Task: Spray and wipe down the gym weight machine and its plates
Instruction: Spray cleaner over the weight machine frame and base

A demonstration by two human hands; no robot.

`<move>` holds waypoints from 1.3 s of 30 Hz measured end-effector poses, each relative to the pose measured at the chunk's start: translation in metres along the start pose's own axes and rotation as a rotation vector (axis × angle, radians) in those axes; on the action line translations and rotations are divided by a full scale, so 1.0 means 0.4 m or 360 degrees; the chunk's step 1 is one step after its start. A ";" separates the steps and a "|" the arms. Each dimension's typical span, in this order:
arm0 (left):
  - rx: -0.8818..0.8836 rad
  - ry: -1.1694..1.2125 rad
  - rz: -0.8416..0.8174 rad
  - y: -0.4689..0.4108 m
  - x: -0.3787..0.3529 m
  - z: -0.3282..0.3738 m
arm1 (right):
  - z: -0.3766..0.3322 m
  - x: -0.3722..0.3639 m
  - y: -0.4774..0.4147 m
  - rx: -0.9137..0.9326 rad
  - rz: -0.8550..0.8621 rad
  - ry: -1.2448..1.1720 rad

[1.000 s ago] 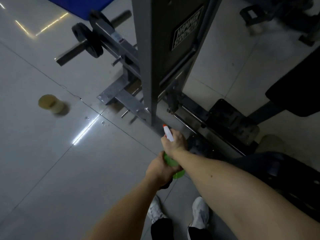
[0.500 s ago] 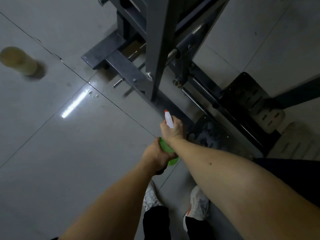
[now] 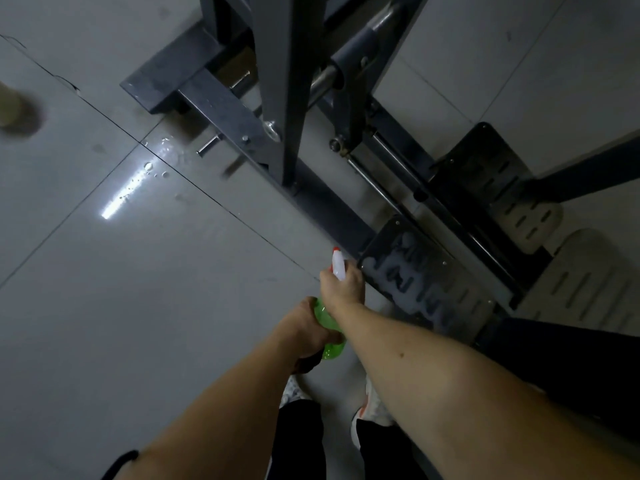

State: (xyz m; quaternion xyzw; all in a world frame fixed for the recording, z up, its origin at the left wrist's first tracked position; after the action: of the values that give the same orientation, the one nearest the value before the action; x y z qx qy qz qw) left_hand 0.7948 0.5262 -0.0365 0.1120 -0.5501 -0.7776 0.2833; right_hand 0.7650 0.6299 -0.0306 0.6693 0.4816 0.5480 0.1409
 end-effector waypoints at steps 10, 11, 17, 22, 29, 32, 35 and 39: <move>-0.0187 -0.0022 0.0154 0.100 0.110 0.136 | -0.164 0.106 0.057 0.0200 0.0152 -0.0105; -0.0234 -0.0008 0.0224 0.120 0.133 0.163 | -0.202 0.123 0.066 0.0268 0.0171 -0.0142; -0.0478 0.0079 0.0481 0.240 0.246 0.343 | -0.411 0.289 0.104 0.0523 0.0197 -0.0251; -0.0648 0.0138 0.0593 0.318 0.278 0.483 | -0.519 0.443 0.128 0.0812 0.0157 -0.0026; -0.0785 0.0166 0.0647 0.390 0.272 0.627 | -0.553 0.640 0.144 0.0865 0.0278 -0.0023; -0.0779 0.0125 0.0651 0.401 0.267 0.687 | -0.565 0.711 0.144 0.0933 0.0348 -0.0022; -0.0795 0.0117 0.0678 0.407 0.260 0.738 | -0.573 0.773 0.145 0.0918 0.0405 -0.0046; -0.0773 0.0134 0.0702 0.417 0.249 0.759 | -0.578 0.797 0.155 0.0964 0.0346 -0.0082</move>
State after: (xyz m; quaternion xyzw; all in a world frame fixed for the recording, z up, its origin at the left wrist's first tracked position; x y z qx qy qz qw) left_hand 0.6190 0.6714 0.2429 -0.0485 -0.3475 -0.8006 0.4857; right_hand 0.5738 0.7752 0.2877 0.7419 0.5449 0.3744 -0.1120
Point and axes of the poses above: each hand's wrist, its own y-axis away from the middle knuckle, its own x-axis out of the back of the hand, z = x × y, the point moved 3 cm from there along -y, towards the middle knuckle
